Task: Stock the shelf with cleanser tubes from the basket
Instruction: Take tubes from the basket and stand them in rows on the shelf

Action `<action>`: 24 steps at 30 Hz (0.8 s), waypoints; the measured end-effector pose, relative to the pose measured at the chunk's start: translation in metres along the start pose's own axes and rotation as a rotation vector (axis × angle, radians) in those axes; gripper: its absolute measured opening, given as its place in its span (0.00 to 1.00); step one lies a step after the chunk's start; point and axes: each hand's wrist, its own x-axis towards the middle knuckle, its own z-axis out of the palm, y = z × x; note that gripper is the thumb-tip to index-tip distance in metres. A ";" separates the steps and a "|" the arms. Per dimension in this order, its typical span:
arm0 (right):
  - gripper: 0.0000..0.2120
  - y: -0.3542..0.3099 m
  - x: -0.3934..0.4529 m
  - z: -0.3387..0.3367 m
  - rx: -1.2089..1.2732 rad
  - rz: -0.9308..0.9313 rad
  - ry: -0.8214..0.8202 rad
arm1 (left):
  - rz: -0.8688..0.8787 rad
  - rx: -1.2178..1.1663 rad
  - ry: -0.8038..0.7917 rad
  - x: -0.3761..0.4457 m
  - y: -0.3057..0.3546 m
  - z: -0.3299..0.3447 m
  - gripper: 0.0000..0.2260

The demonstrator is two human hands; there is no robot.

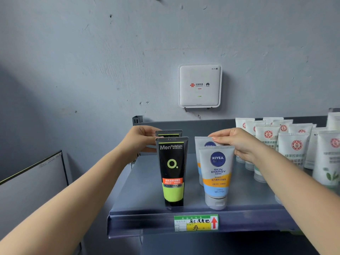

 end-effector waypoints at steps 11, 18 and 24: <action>0.07 -0.003 -0.004 0.002 -0.002 0.000 -0.008 | 0.015 -0.020 -0.019 -0.005 -0.002 0.000 0.04; 0.08 -0.039 -0.030 -0.012 -0.105 -0.269 0.113 | 0.268 0.050 0.149 -0.017 0.032 -0.021 0.07; 0.05 -0.065 -0.071 -0.054 -0.314 -0.501 0.150 | 0.526 0.271 0.131 -0.039 0.099 0.026 0.06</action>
